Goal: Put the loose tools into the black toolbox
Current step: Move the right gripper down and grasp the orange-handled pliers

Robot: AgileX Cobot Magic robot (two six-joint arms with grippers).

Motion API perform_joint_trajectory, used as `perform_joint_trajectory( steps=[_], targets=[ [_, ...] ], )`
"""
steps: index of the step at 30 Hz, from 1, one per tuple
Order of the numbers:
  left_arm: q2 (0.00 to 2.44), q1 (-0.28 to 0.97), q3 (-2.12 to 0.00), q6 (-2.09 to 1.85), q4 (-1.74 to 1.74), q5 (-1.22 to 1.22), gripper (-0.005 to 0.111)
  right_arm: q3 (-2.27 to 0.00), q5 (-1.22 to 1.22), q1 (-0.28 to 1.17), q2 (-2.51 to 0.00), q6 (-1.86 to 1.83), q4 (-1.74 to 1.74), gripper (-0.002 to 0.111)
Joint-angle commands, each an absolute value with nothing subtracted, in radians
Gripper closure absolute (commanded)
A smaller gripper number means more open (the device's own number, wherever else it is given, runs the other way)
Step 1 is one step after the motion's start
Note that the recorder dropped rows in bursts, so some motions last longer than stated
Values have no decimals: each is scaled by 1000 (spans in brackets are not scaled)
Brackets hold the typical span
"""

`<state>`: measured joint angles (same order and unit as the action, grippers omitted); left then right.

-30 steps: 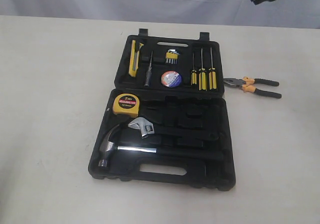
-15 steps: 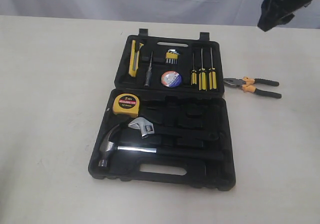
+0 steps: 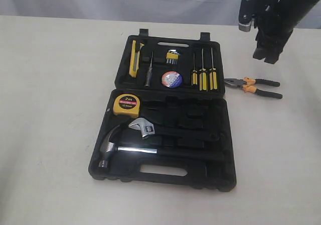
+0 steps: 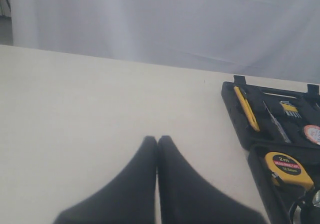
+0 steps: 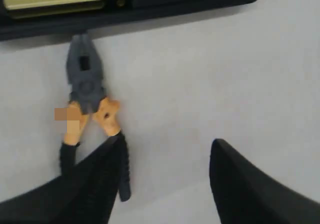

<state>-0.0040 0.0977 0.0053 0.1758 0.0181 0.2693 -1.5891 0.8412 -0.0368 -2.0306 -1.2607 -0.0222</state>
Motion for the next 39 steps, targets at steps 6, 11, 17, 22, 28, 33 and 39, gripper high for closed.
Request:
perform_joint_trajectory(
  steps=[6, 11, 17, 22, 28, 33, 39],
  targets=[
    [0, 103, 0, 175, 22, 270, 107, -1592, 981, -8, -2039, -1284, -88, 56],
    [0, 103, 0, 175, 22, 270, 107, -1592, 999, -8, -2072, -1403, -127, 55],
    [0, 103, 0, 175, 22, 270, 107, -1592, 999, -8, -2106, -1410, -129, 32],
    [0, 103, 0, 175, 22, 270, 107, -1592, 941, -8, -2126, -1415, -129, 40],
    [0, 103, 0, 175, 22, 270, 107, -1592, 932, -8, -2164, -1434, -129, 48],
    [0, 103, 0, 175, 22, 270, 107, -1592, 932, -8, -2192, -1436, -134, 48],
    [0, 103, 0, 175, 22, 270, 107, -1592, 909, -8, -2227, -1437, -134, 48]
  ],
)
